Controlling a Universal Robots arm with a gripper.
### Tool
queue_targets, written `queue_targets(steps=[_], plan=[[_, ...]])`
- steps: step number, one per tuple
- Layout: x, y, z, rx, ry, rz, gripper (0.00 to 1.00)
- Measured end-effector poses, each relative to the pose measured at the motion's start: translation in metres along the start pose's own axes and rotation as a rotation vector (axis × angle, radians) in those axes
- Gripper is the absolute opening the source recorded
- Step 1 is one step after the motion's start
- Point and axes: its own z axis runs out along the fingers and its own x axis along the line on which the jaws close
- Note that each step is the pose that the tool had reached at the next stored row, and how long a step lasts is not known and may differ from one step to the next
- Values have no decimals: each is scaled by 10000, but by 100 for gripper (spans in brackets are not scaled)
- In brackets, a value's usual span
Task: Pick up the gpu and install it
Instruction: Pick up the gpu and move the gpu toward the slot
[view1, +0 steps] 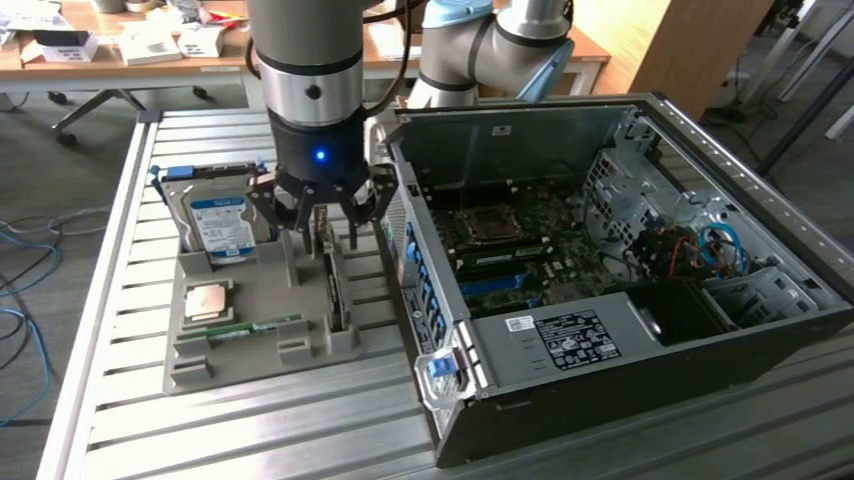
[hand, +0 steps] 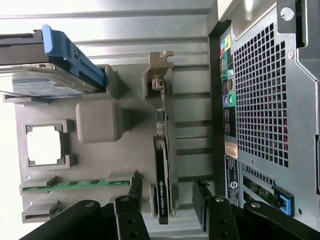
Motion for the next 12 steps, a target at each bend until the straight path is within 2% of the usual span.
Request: queue_targets(steps=[6,12], plan=[[0,-1,22,1,1,0,53],[2,-4,91,-1,-1,1,53]])
